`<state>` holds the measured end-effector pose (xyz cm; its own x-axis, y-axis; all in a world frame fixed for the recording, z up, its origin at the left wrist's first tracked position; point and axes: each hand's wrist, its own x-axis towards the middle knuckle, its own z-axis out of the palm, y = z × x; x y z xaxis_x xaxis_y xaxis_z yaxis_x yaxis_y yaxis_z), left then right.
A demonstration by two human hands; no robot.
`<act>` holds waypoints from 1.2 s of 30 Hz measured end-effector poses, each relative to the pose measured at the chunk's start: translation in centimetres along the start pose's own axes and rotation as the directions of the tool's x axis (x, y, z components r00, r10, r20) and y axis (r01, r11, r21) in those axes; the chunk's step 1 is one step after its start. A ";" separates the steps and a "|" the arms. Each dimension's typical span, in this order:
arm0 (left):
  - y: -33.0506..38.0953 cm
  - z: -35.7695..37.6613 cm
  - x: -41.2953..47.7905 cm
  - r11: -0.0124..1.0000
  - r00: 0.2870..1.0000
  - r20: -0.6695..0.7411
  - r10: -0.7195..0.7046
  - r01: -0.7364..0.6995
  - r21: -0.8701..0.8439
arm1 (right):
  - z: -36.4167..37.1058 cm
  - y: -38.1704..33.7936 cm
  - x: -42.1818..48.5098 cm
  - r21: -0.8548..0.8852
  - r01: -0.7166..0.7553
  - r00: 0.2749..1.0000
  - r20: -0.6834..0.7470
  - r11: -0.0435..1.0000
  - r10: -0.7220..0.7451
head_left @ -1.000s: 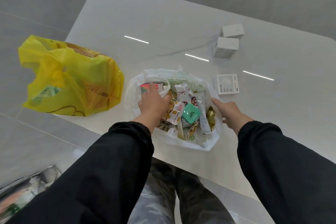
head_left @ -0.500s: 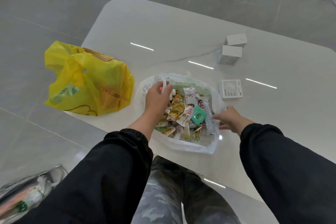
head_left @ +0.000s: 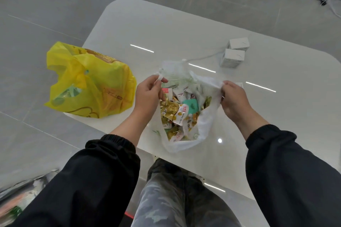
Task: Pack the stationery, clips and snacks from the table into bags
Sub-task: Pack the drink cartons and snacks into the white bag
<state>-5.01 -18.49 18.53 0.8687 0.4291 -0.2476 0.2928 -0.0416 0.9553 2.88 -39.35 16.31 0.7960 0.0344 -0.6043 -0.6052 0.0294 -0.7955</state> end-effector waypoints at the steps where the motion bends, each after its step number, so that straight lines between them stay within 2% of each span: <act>1: 0.4 -0.3 0.3 0.999 1.000 -0.004 0.016 -0.016 -0.049 | 0.3 -0.6 0.2 0.200 -0.070 0.997 0.041 0.977 0.063; 2: 0.7 -0.6 0.7 0.996 1.000 -0.014 0.021 -0.022 -0.090 | 0.7 -0.8 0.4 0.304 -0.131 0.991 0.058 0.944 0.119; 3: 0.8 -0.9 1.0 0.994 0.999 -0.033 0.011 -0.014 -0.104 | 1.0 -0.8 0.8 0.305 -0.157 0.987 0.022 0.939 0.158; 4: 0.6 -1.1 1.3 0.996 0.998 -0.058 -0.017 0.012 -0.085 | 1.2 -0.7 1.2 0.179 -0.154 0.983 -0.068 0.972 0.169; 5: 0.2 -1.4 1.5 0.998 0.994 -0.096 -0.056 0.052 -0.044 | 1.4 -0.5 1.4 -0.057 -0.129 0.979 -0.168 0.990 0.118; 6: -0.5 -1.6 1.7 0.995 0.984 -0.148 -0.097 0.098 -0.001 | 1.4 -0.1 1.6 -0.292 -0.084 0.966 -0.260 0.953 0.006; 7: -1.3 -1.9 1.9 0.989 0.969 -0.212 -0.129 0.141 0.038 | 1.3 0.2 1.5 -0.449 -0.027 0.945 -0.303 0.893 -0.124; 8: -2.1 -2.3 2.1 0.983 0.949 -0.279 -0.145 0.171 0.073 | 1.3 0.3 1.1 -0.529 0.078 0.911 -0.306 0.845 -0.276; 9: -2.7 -2.7 2.2 0.976 0.931 -0.334 -0.148 0.192 0.102 | 1.2 0.4 0.7 -0.588 0.226 0.847 -0.275 0.777 -0.455; 10: -3.2 -3.0 2.3 0.972 0.918 -0.368 -0.146 0.202 0.119 | 1.2 0.7 0.4 -0.649 0.395 0.754 -0.176 0.651 -0.633; 11: -3.5 -3.2 2.4 0.970 0.915 -0.378 -0.143 0.205 0.129 | 1.2 1.1 0.2 -0.708 0.522 0.670 -0.006 0.476 -0.743; 12: -3.6 -3.2 2.4 0.968 0.917 -0.373 -0.143 0.209 0.141 | 1.2 1.7 0.1 -0.742 0.600 0.626 0.200 0.300 -0.754; 13: -3.7 -3.2 2.2 0.963 0.921 -0.361 -0.147 0.218 0.162 | 1.3 2.4 0.2 -0.785 0.605 0.636 0.378 0.131 -0.672; 14: -3.8 -3.2 2.1 0.955 0.922 -0.354 -0.154 0.232 0.187 | 1.5 3.3 0.2 -0.838 0.542 0.694 0.493 -0.069 -0.524; 15: -4.0 -3.2 2.0 0.946 0.920 -0.354 -0.167 0.250 0.205 | 1.7 4.0 0.4 -0.845 0.449 0.765 0.532 -0.292 -0.363; 16: -4.1 -3.3 2.0 0.941 0.917 -0.354 -0.186 0.270 0.205 | 1.9 4.5 0.7 -0.818 0.370 0.825 0.507 -0.442 -0.248; 17: -4.3 -3.4 2.1 0.940 0.915 -0.345 -0.207 0.284 0.190 | 2.1 4.8 0.8 -0.793 0.312 0.874 0.455 -0.524 -0.168; 18: -4.3 -3.6 2.1 0.942 0.920 -0.325 -0.218 0.286 0.176 | 2.1 4.7 1.0 -0.784 0.272 0.904 0.407 -0.557 -0.132; 21: -3.8 -4.0 1.9 0.953 0.952 -0.232 -0.198 0.243 0.181 | 1.7 3.9 1.4 -0.759 0.194 0.963 0.268 -0.621 -0.028; 23: -2.9 -3.9 1.5 0.963 0.964 -0.197 -0.181 0.214 0.164 | 1.7 3.2 0.9 -0.735 0.207 0.974 0.214 -0.646 0.070; 24: -2.4 -3.9 1.4 0.969 0.965 -0.188 -0.181 0.207 0.133 | 1.8 3.0 0.7 -0.768 0.224 0.973 0.210 -0.600 0.094; 25: -1.8 -3.8 1.4 0.975 0.968 -0.174 -0.183 0.202 0.096 | 2.0 2.6 0.6 -0.847 0.244 0.970 0.221 -0.472 0.103; 26: -1.1 -3.8 1.4 0.979 0.971 -0.157 -0.182 0.194 0.061 | 2.3 2.0 0.6 -0.945 0.241 0.970 0.226 -0.223 0.091; 27: -0.4 -3.7 1.4 0.983 0.975 -0.138 -0.174 0.180 0.031 | 2.7 1.2 0.5 -0.973 0.195 0.976 0.205 0.121 0.077; 28: 0.4 -3.6 1.4 0.987 0.980 -0.121 -0.158 0.160 0.007 | 3.2 0.2 0.2 -0.886 0.125 0.982 0.174 0.447 0.070; 29: 1.4 -3.5 1.4 0.991 0.985 -0.109 -0.135 0.134 -0.018 | 3.8 -1.0 -0.1 -0.729 0.069 0.986 0.152 0.681 0.063; 30: 2.5 -3.3 1.4 0.994 0.989 -0.102 -0.105 0.101 -0.043 | 4.3 -2.4 -0.5 -0.566 0.040 0.986 0.153 0.824 0.057; 32: 4.9 -2.7 1.6 0.995 0.995 -0.087 -0.046 0.038 -0.090 | 5.2 -4.5 -1.2 -0.291 -0.004 0.982 0.177 0.957 0.058; 36: 9.0 -1.8 2.8 0.987 0.999 -0.030 0.030 -0.034 -0.160 | 6.6 -7.5 -1.9 0.036 -0.047 0.995 0.085 0.998 0.044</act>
<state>-0.65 -15.98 26.71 0.8648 0.4541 -0.2141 0.1953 0.0884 0.9767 5.88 -33.04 23.72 0.7647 0.1208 -0.6330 -0.6423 0.0641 -0.7638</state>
